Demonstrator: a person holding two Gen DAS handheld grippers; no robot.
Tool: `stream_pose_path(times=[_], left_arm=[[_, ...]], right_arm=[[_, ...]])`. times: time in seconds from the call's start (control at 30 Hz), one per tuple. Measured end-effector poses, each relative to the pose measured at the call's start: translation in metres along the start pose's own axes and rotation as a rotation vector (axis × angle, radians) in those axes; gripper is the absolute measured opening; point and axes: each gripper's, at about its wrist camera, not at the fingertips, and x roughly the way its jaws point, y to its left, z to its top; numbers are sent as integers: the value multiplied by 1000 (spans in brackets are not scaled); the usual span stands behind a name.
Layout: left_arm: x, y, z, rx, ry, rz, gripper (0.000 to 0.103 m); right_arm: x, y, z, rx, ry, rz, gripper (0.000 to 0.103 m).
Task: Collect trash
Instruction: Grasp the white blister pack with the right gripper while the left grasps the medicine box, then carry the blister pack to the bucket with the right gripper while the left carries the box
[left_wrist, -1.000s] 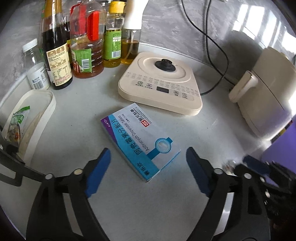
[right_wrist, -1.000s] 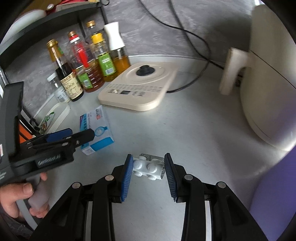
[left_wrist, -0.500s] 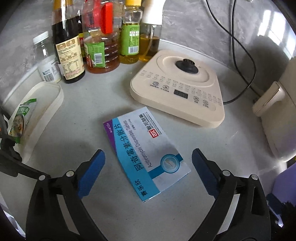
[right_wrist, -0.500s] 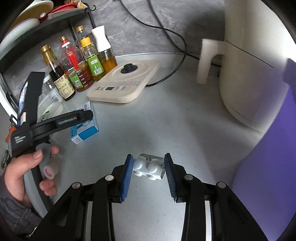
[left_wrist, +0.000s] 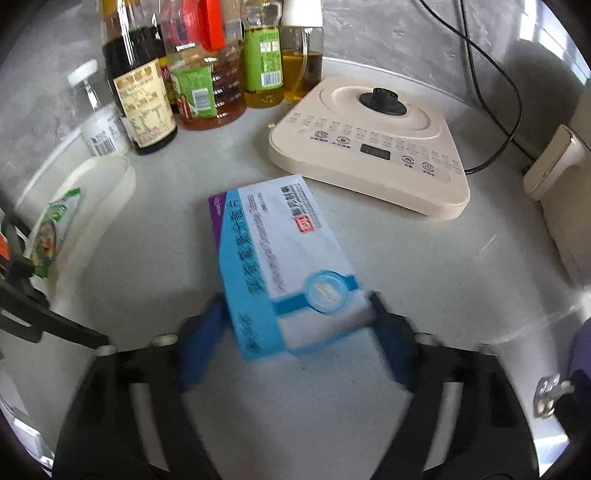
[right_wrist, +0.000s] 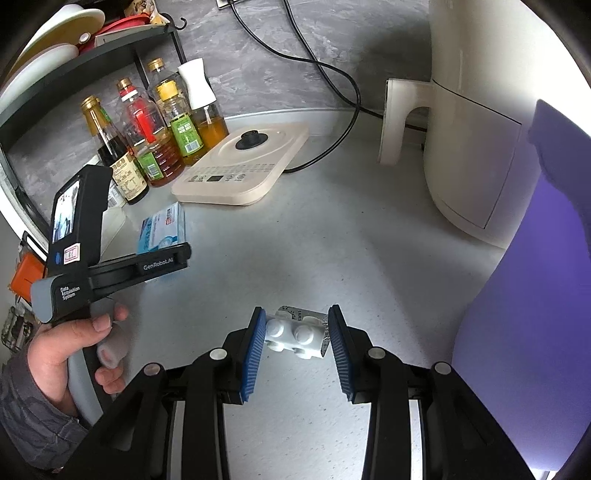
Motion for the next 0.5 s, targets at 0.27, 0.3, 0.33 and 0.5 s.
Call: stream_pose_path(times=[0.27, 0.3, 0.33, 0.5], left_arm=[[-26, 6, -7, 36, -40, -79, 71], [-31, 8, -6, 41, -51, -90, 71], [-33, 9, -5, 45, -59, -98, 71], [-61, 12, 1, 76, -113, -133, 71]], right_arm=[[-7, 16, 10, -30, -33, 15, 35], [-9, 19, 12, -32, -41, 19, 35], [-11, 21, 14, -35, -46, 21, 35], [-25, 31, 27, -53, -94, 35, 35]])
